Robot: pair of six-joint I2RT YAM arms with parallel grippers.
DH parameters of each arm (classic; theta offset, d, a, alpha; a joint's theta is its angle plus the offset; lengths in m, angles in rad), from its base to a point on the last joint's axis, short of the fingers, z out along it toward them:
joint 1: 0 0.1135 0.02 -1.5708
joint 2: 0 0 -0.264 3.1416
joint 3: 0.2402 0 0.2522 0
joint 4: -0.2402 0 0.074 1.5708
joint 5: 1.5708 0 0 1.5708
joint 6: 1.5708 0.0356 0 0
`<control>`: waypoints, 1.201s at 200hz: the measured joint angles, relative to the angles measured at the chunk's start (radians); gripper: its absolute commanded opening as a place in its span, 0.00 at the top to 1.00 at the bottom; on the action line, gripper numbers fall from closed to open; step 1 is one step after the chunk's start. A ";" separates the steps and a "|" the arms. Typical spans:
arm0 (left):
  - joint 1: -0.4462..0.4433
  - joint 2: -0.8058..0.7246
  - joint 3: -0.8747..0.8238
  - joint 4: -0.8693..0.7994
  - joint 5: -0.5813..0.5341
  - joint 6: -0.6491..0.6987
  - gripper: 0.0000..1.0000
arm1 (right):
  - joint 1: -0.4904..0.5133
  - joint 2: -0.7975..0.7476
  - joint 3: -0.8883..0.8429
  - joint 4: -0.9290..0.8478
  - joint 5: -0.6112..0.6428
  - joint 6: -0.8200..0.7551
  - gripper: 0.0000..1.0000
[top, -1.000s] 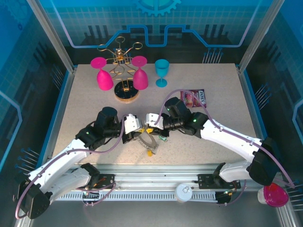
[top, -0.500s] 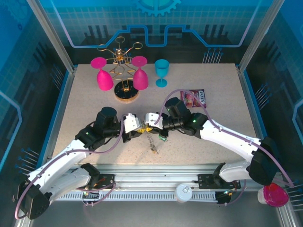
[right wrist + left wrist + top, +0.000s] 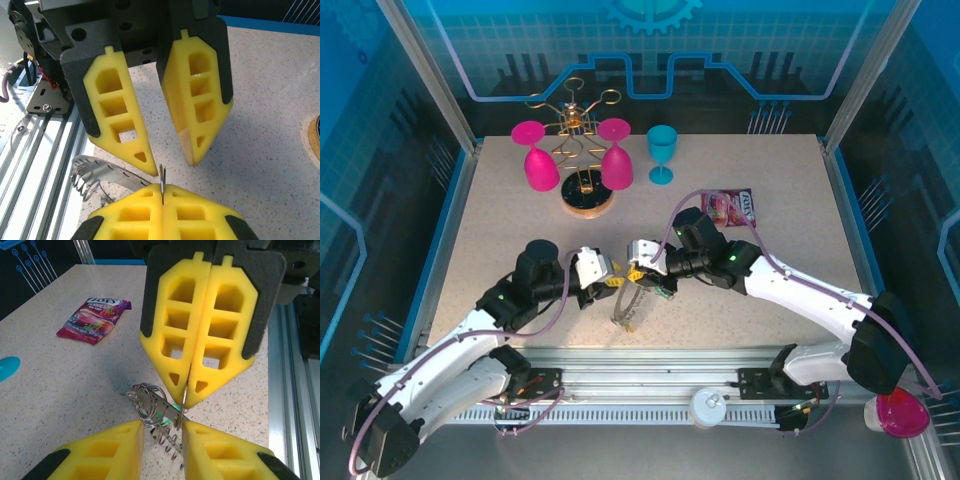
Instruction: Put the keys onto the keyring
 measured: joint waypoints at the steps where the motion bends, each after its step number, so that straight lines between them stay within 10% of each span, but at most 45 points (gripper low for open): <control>1: 0.000 0.001 0.000 0.003 0.000 0.000 0.74 | 0.000 0.000 0.000 0.000 0.000 0.000 1.00; 117: -0.001 0.047 -0.003 0.050 0.064 -0.017 1.00 | 0.001 0.000 0.000 0.007 -0.001 0.027 1.00; 135: -0.001 0.046 -0.019 0.076 0.064 -0.018 1.00 | -0.002 -0.002 -0.005 0.016 0.006 0.045 0.60; 154: -0.001 0.039 -0.045 0.111 0.049 -0.014 1.00 | -0.028 -0.037 -0.047 0.078 0.003 0.095 0.50; 240: -0.001 0.002 -0.067 0.187 -0.114 -0.057 1.00 | -0.152 -0.253 -0.309 0.166 0.390 0.517 0.57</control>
